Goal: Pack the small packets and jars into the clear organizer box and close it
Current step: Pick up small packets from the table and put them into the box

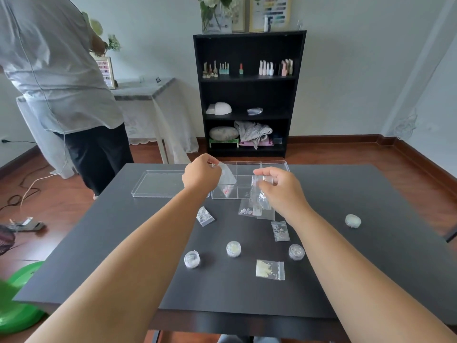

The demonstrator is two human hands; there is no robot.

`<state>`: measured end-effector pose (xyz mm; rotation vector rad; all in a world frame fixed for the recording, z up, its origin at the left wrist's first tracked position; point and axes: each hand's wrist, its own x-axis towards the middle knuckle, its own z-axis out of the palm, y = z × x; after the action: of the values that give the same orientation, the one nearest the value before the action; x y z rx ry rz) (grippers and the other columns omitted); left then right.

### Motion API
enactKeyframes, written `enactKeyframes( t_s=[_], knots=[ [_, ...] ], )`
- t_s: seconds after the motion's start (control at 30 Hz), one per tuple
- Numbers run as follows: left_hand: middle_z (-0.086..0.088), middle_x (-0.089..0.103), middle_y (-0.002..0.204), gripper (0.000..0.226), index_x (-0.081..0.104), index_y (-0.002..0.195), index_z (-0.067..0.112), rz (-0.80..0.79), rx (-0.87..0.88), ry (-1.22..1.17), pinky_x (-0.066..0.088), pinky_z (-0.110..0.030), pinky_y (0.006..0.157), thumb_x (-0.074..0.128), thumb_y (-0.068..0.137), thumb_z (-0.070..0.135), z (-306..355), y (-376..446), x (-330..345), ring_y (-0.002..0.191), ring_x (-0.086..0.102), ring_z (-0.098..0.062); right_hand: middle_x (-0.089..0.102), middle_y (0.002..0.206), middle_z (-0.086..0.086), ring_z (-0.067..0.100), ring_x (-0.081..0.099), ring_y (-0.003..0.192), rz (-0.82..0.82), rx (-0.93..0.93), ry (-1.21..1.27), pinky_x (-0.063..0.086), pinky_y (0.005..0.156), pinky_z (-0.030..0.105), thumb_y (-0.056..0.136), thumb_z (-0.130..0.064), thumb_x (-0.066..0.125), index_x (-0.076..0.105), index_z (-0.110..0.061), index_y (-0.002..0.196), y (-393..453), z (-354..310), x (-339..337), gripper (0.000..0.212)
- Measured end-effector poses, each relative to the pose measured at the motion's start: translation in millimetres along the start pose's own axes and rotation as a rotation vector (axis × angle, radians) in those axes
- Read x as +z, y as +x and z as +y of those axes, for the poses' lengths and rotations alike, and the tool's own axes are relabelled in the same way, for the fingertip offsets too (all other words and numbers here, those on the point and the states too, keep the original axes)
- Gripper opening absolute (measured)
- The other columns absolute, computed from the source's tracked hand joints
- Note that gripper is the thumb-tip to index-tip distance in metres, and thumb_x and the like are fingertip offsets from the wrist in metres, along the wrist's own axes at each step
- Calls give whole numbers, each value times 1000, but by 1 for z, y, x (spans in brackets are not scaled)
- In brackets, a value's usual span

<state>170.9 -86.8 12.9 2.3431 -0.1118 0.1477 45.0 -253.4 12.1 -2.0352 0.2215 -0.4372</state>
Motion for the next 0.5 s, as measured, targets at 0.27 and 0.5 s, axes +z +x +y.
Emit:
enactKeyframes(
  t_s=[0.27,0.5],
  knots=[
    [18,61,74,7,65,89,36,34,274,130,35,-36,83,60,87,31,8,7,-13,92,58,-17,55,68,-22,0,44,43,33,-66,-35,40,45,8,87,-12,61,67,-29,109,2,-3,0,28],
    [17,71,90,16,67,81,44,-256,325,386,27,-43,90,56,91,39,26,33,-33,100,55,-15,51,48,-18,1,40,38,31,-52,3,36,40,8,89,-15,60,67,-29,106,-3,1,-1,23]
  ],
)
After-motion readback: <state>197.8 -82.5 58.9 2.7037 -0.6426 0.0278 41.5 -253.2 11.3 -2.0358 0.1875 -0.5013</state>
